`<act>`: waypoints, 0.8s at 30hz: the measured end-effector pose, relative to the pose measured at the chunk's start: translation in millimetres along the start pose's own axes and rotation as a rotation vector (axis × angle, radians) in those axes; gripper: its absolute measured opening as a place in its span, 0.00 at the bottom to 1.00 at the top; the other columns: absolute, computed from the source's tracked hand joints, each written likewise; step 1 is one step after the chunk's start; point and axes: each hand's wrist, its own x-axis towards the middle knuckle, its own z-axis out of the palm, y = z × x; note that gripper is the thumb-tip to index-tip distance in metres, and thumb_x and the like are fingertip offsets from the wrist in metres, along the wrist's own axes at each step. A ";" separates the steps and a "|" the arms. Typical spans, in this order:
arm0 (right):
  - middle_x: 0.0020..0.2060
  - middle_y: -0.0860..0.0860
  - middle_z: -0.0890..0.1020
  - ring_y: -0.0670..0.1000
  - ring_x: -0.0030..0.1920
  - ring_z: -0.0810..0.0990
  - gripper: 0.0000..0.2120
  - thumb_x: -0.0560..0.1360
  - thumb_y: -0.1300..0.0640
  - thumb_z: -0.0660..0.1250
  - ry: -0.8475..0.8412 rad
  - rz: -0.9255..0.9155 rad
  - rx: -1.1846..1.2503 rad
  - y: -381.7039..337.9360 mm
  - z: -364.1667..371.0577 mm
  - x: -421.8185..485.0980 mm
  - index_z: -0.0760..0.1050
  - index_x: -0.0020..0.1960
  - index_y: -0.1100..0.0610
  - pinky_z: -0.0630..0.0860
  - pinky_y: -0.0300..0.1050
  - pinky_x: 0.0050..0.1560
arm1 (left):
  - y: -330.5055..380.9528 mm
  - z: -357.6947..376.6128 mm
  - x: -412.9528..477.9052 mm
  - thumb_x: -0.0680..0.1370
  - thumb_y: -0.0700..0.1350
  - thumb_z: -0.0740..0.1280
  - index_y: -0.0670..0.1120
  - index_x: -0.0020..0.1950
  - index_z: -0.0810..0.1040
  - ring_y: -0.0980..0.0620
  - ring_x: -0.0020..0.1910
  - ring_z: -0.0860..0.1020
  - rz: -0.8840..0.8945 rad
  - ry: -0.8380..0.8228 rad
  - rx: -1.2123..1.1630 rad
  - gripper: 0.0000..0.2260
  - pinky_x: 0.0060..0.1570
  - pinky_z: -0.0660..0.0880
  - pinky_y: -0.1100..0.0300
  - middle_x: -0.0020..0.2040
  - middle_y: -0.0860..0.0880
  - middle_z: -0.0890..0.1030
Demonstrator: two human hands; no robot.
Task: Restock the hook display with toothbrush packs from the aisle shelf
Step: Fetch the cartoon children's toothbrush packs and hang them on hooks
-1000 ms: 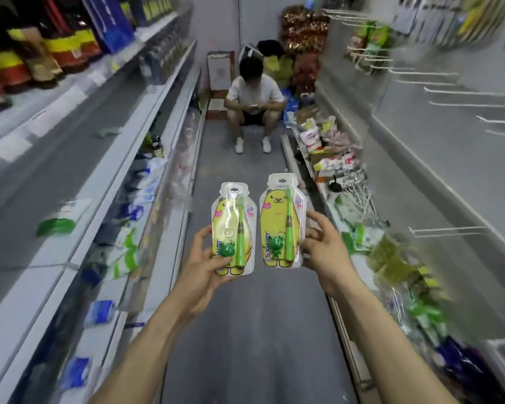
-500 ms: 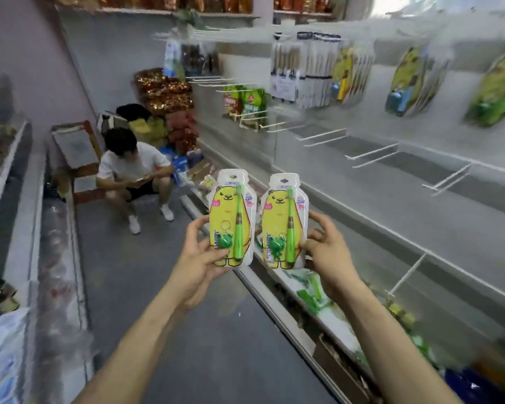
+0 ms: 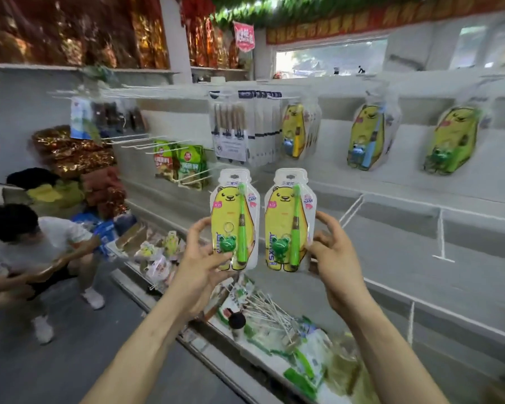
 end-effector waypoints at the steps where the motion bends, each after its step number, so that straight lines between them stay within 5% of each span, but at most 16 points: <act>1: 0.48 0.50 0.88 0.51 0.46 0.88 0.29 0.79 0.73 0.60 0.042 -0.018 -0.012 -3.2 -2.3 7.3 0.73 0.70 0.45 0.84 0.53 0.45 | 1.6 3.0 15.2 0.78 0.25 0.64 0.58 0.73 0.67 0.31 0.59 0.83 -0.008 -0.034 -0.002 0.33 0.55 0.82 0.34 0.64 0.34 0.82; 6: 0.48 0.52 0.88 0.58 0.53 0.87 0.30 0.78 0.74 0.60 0.300 -0.076 -0.050 -15.1 -22.3 37.8 0.74 0.67 0.44 0.81 0.71 0.56 | 0.5 28.4 83.6 0.79 0.24 0.63 0.56 0.74 0.65 0.33 0.59 0.83 -0.051 -0.228 -0.020 0.33 0.56 0.82 0.36 0.61 0.35 0.83; 14: 0.52 0.52 0.87 0.56 0.54 0.87 0.28 0.80 0.73 0.57 0.570 -0.128 -0.139 -48.0 -48.4 30.3 0.75 0.65 0.42 0.84 0.67 0.52 | -2.3 86.6 139.7 0.79 0.25 0.64 0.56 0.73 0.65 0.36 0.57 0.84 -0.093 -0.551 -0.026 0.32 0.58 0.81 0.34 0.62 0.40 0.84; 24: 0.49 0.55 0.87 0.58 0.53 0.87 0.30 0.79 0.73 0.60 0.753 -0.224 -0.168 -88.2 -90.0 5.8 0.75 0.61 0.38 0.82 0.69 0.55 | -4.1 142.8 148.4 0.77 0.24 0.64 0.56 0.73 0.67 0.35 0.57 0.84 -0.122 -0.648 -0.159 0.33 0.58 0.80 0.33 0.64 0.38 0.83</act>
